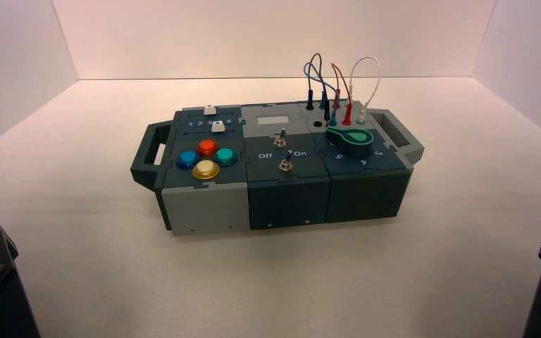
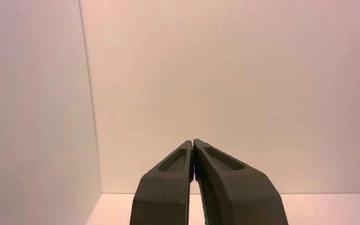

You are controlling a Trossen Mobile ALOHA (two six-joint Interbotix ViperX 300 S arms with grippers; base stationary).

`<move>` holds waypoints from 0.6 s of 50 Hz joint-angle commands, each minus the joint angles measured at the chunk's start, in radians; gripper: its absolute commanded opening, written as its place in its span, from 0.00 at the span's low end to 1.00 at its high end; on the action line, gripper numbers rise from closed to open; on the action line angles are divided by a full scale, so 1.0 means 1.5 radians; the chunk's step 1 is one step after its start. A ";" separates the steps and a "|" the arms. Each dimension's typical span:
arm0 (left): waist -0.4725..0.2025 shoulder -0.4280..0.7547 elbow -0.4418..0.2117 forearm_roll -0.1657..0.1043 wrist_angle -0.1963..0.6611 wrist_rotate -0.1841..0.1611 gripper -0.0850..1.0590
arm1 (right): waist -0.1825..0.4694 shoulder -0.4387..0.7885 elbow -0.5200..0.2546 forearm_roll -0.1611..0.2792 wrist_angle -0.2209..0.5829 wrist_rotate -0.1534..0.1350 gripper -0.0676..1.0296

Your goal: Push the yellow button with the left gripper.

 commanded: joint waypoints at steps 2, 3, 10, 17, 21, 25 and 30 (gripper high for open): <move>-0.001 0.005 -0.010 -0.006 0.004 0.001 0.05 | 0.015 0.005 0.006 0.001 0.001 0.000 0.04; -0.001 0.006 -0.010 -0.006 0.004 0.001 0.05 | 0.014 0.005 0.006 0.001 0.001 0.000 0.04; -0.003 0.005 -0.011 -0.006 0.016 0.000 0.05 | 0.018 0.004 0.001 0.001 0.008 0.001 0.04; -0.026 0.004 -0.042 -0.006 0.091 0.001 0.05 | 0.034 0.004 -0.025 0.001 0.064 0.000 0.04; -0.047 0.005 -0.071 -0.006 0.165 0.004 0.05 | 0.047 0.004 -0.045 0.001 0.108 0.000 0.04; -0.065 0.005 -0.092 -0.006 0.216 0.006 0.05 | 0.062 0.004 -0.061 0.001 0.149 -0.001 0.04; -0.088 0.006 -0.119 -0.006 0.282 0.007 0.05 | 0.084 0.004 -0.082 0.001 0.195 -0.001 0.04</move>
